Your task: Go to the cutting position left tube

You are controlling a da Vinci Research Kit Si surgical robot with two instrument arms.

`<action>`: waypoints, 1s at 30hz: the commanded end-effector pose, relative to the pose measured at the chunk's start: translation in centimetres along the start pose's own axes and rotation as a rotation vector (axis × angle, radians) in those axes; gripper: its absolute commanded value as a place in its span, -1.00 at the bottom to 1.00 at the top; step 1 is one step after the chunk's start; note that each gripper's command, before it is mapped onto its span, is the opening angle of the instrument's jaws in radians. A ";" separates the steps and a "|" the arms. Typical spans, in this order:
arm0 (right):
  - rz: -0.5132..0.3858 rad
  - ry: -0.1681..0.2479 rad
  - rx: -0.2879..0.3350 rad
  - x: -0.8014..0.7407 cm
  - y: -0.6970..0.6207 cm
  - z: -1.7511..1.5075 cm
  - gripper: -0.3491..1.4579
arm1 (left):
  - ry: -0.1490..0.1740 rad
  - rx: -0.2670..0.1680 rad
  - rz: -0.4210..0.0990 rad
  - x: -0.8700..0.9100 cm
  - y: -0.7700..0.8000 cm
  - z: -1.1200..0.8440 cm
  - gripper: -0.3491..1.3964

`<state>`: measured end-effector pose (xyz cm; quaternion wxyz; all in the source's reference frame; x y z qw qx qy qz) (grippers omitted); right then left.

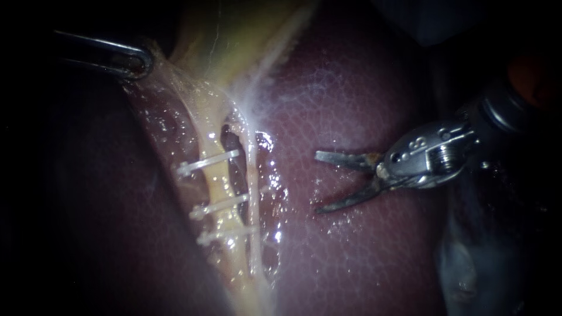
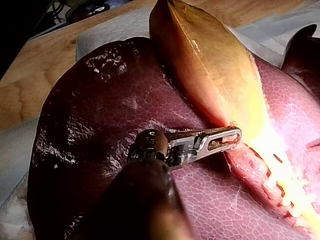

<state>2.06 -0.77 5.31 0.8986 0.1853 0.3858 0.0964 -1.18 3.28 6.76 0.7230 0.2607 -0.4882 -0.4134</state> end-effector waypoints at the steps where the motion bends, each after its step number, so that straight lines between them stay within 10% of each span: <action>1: 0.016 0.004 0.012 0.01 -0.01 0.03 0.89 | 0.002 0.002 0.000 0.00 0.00 0.01 -1.00; 14: 0.168 0.047 0.175 0.11 0.02 0.51 0.88 | 0.003 0.005 0.000 0.01 -0.04 0.06 -1.00; 30: 0.359 0.094 0.365 -0.25 0.27 1.17 0.88 | 0.003 0.006 -0.001 0.01 -0.07 0.06 -1.00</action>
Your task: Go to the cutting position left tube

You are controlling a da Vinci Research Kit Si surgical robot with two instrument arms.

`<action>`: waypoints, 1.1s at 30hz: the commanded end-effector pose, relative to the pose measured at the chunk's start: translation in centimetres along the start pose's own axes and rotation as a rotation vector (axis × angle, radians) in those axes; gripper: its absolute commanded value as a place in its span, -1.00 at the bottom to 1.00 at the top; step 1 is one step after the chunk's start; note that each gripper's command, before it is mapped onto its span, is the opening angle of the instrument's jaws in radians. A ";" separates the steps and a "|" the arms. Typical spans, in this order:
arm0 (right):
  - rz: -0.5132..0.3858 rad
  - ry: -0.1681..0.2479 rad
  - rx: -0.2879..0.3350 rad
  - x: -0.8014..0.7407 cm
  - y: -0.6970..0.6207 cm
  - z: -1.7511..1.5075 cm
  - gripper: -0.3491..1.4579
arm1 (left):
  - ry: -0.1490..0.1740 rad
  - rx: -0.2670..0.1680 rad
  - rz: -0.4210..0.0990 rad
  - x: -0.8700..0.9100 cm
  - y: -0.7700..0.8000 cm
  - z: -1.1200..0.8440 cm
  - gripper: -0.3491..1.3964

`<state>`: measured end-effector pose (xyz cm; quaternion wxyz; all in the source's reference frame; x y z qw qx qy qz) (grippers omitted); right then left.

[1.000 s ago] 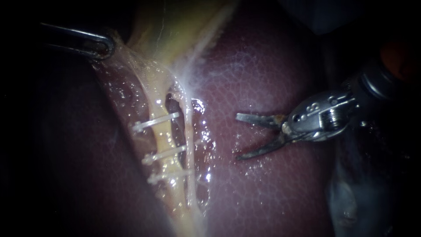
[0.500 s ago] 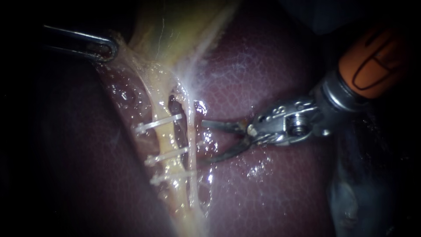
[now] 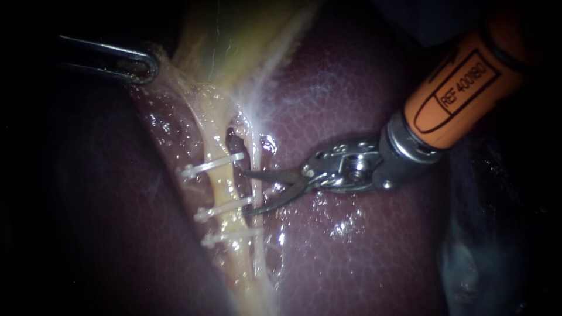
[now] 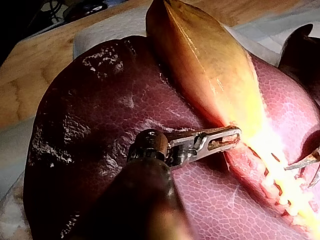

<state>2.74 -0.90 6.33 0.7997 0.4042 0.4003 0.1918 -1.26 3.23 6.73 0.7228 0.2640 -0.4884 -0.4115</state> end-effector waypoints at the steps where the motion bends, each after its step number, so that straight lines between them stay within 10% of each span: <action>1: 0.012 0.004 0.010 -0.02 0.03 0.02 0.88 | 0.000 -0.001 0.000 0.00 0.00 0.00 -1.00; 13: 0.116 0.062 0.176 -0.02 0.21 0.18 0.86 | 0.001 0.001 0.000 0.01 0.00 0.00 -1.00; 33: 0.099 0.161 0.446 0.26 0.13 0.50 0.58 | 0.000 0.001 0.001 0.01 0.00 0.01 -1.00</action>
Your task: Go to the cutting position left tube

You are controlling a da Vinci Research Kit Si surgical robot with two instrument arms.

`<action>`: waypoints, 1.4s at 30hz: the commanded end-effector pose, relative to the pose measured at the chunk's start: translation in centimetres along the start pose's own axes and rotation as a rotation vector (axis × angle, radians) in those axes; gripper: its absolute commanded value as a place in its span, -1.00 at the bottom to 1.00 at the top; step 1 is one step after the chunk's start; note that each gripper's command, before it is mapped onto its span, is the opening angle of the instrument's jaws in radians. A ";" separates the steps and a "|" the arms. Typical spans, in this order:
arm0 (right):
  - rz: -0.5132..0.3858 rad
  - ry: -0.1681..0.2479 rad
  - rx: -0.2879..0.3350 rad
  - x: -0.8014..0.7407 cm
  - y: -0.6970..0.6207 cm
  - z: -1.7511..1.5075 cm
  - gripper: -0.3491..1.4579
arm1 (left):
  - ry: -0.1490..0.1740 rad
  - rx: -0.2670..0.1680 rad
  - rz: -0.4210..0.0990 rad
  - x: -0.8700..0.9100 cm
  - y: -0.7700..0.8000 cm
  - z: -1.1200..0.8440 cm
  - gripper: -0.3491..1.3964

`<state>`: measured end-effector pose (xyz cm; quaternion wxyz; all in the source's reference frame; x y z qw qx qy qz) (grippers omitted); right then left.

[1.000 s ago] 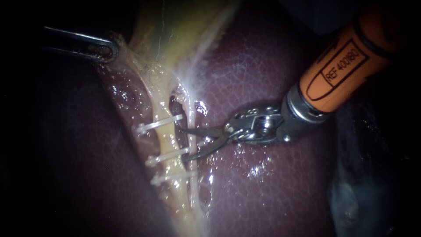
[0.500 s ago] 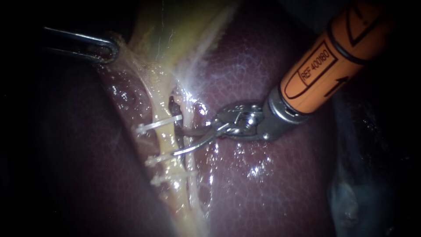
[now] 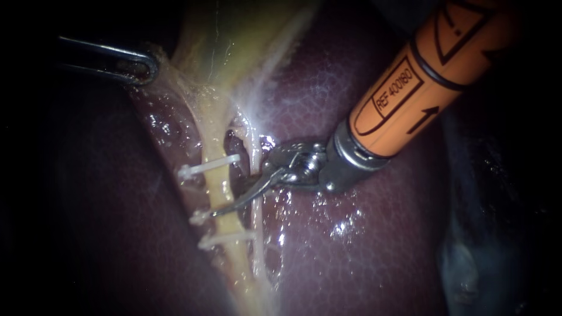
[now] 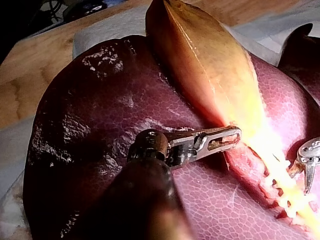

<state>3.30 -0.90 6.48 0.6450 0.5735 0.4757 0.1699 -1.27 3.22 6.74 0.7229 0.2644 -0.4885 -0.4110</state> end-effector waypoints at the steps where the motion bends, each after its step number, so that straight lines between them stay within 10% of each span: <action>1: -0.004 0.003 0.001 0.02 0.01 0.02 0.58 | 0.000 0.000 0.000 0.00 0.00 0.00 -1.00; 22: -0.269 0.050 -0.049 0.21 0.13 0.37 0.71 | -0.001 -0.001 0.000 0.00 0.00 0.02 -1.00; 42: -0.311 0.139 -0.071 0.52 -0.42 0.49 0.67 | -0.001 -0.001 0.001 0.01 0.00 0.02 -1.00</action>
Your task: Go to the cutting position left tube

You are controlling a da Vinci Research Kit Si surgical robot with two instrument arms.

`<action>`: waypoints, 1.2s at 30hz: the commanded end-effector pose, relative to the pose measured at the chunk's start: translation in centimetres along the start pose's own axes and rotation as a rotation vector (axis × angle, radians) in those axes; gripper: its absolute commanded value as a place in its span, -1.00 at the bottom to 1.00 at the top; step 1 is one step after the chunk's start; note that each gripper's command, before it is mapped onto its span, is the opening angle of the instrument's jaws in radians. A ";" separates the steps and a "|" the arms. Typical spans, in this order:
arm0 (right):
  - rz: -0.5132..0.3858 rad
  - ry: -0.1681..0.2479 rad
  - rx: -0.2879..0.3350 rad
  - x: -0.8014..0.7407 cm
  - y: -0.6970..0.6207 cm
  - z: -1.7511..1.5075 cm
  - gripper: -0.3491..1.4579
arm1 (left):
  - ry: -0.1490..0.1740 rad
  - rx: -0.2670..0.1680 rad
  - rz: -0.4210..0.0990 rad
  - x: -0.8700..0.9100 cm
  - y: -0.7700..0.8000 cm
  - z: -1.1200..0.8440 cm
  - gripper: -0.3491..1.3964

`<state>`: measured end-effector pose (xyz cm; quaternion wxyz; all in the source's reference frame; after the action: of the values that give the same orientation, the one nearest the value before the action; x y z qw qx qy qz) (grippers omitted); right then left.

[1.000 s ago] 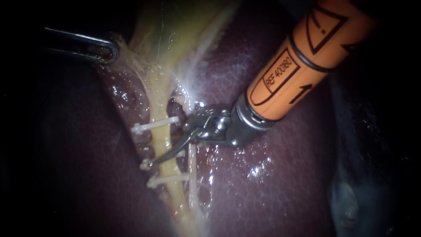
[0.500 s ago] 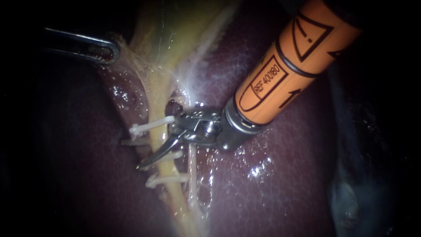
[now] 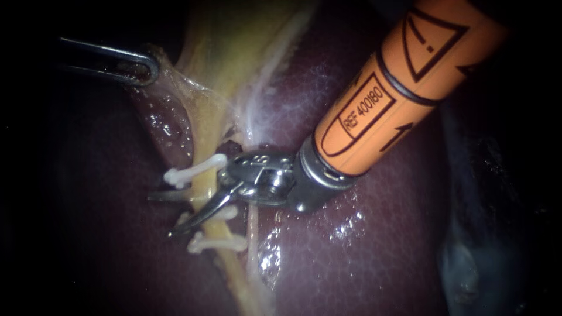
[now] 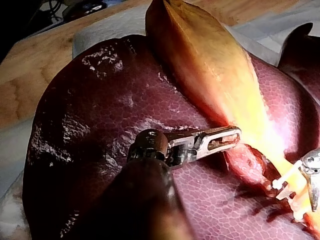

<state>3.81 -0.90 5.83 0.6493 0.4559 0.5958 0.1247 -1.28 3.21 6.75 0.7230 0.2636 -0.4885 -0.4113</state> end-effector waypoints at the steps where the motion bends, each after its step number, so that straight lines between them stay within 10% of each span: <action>1: 0.002 0.007 0.003 0.02 0.00 -0.01 0.65 | 0.000 0.000 0.000 0.00 0.00 0.00 -1.00; 5: 0.007 0.025 -0.008 0.09 0.02 -0.05 0.45 | 0.000 0.000 0.000 0.00 0.00 0.00 -1.00; 9: 0.007 0.027 -0.014 0.08 0.04 -0.09 -1.00 | 0.000 0.000 0.000 0.00 0.00 0.00 -1.00; 36: 0.051 0.032 -0.041 -0.03 0.19 -0.01 -1.00 | 0.000 0.000 0.000 -0.01 -0.01 0.01 -1.00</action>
<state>3.88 -0.81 5.99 0.6453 0.4553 0.5920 0.1607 -1.29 3.21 6.75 0.7231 0.2636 -0.4884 -0.4113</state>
